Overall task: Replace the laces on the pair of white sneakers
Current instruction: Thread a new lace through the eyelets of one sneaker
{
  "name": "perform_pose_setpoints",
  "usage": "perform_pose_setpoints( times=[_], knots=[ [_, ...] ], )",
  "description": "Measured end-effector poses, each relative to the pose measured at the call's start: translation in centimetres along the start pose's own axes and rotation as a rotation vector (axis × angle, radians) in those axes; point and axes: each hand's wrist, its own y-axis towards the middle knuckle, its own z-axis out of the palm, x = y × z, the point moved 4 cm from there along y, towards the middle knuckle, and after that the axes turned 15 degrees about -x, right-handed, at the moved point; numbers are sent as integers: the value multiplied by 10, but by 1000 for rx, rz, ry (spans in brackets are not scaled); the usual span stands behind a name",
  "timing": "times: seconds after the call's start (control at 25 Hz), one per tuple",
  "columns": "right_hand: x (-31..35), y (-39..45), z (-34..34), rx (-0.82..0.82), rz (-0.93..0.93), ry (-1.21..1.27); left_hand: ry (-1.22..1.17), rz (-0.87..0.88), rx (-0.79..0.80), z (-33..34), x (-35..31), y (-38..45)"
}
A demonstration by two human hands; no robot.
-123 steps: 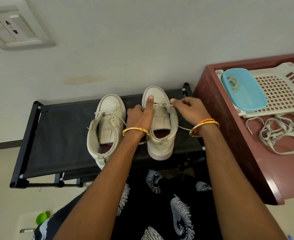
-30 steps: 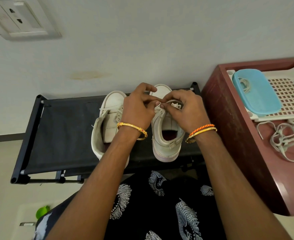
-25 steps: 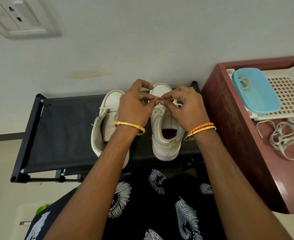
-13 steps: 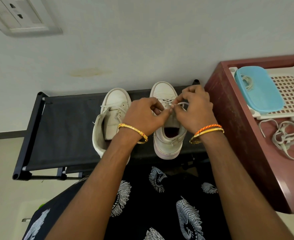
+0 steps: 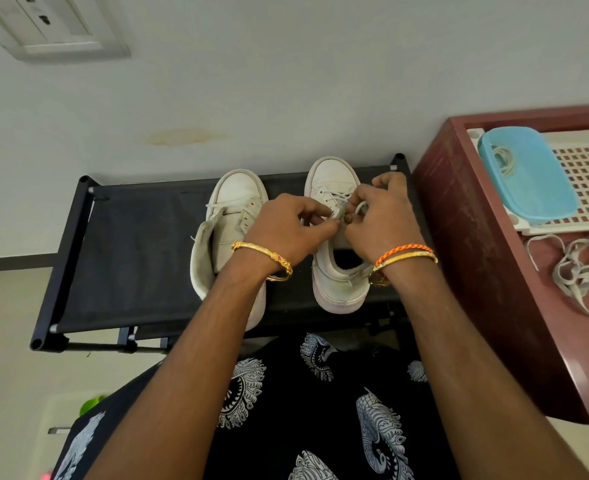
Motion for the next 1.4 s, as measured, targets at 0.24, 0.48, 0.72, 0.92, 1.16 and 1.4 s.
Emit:
perform_pose_setpoints(
  times=[0.24, 0.48, 0.72, 0.92, 1.16, 1.4],
  knots=[
    [-4, -1, 11, -7, 123, 174, -46, 14, 7, 0, 5, 1],
    [-10, 3, 25, -27, 213, 223, -113, -23, 6, 1, 9, 2],
    [-18, 4, 21, 49, 360, 556, -83, -65, -109, 3, 12, 9],
    [-24, 8, 23, 101, 396, 594, -84, -50, -131, 2, 11, 12],
    [-26, 7, 24, 123, 348, 625, -19, -22, -171, 3, 4, 11],
    [-32, 4, 12, 27, 190, 483, -35, -77, -386, -15, 4, 6]
  ],
)
